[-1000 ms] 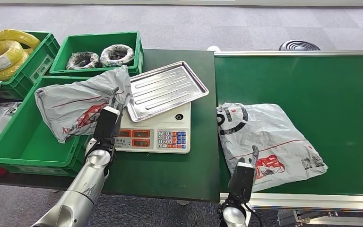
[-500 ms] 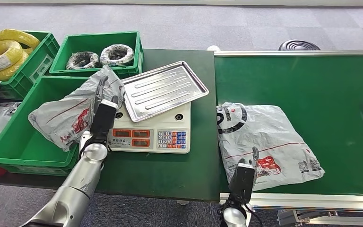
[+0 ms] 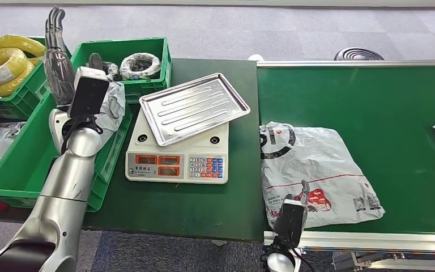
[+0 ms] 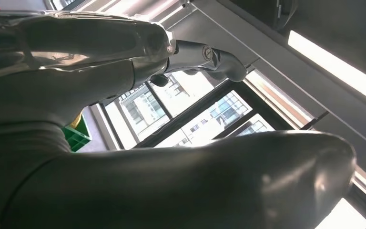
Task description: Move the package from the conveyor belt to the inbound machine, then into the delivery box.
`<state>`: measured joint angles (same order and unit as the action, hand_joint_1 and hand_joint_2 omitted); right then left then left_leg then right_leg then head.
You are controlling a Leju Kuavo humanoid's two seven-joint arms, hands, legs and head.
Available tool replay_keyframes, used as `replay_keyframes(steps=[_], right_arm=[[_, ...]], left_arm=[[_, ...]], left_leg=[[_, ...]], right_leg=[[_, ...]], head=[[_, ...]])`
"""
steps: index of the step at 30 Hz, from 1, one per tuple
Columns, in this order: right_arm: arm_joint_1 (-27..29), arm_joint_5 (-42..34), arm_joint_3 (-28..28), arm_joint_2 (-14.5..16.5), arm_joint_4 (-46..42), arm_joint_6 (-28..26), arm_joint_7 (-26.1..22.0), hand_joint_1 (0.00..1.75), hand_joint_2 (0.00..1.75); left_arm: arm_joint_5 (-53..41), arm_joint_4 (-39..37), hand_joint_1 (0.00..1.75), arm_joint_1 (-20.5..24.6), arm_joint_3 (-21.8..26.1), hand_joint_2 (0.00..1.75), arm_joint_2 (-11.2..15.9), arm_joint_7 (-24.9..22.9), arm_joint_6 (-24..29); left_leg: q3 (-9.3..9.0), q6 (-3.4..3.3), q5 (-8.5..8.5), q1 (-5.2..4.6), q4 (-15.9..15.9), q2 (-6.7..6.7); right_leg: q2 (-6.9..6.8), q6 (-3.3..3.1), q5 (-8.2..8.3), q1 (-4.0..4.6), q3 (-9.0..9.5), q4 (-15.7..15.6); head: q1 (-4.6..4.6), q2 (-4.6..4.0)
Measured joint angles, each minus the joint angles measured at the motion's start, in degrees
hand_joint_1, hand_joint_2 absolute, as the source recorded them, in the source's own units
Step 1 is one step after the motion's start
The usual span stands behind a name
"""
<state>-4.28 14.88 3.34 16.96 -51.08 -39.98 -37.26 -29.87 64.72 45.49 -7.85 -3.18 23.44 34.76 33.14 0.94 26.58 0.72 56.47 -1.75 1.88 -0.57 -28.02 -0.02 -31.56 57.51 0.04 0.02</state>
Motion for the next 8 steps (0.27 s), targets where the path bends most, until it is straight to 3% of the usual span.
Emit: replay_keyframes(steps=[8], right_arm=[[0.0, -0.1, 0.3, -0.1, 0.0, 0.0, 0.9, 0.0, 0.0]], left_arm=[[-3.0, 4.2, 0.0, 1.7, -0.5, 0.0, 0.5, -2.6, 0.1]], left_leg=[[0.0, 0.0, 0.0, 0.0, 0.0, 0.01]], right_leg=[[0.01, 0.0, 0.0, 0.01, -0.01, 0.0]], head=[[0.0, 0.0]])
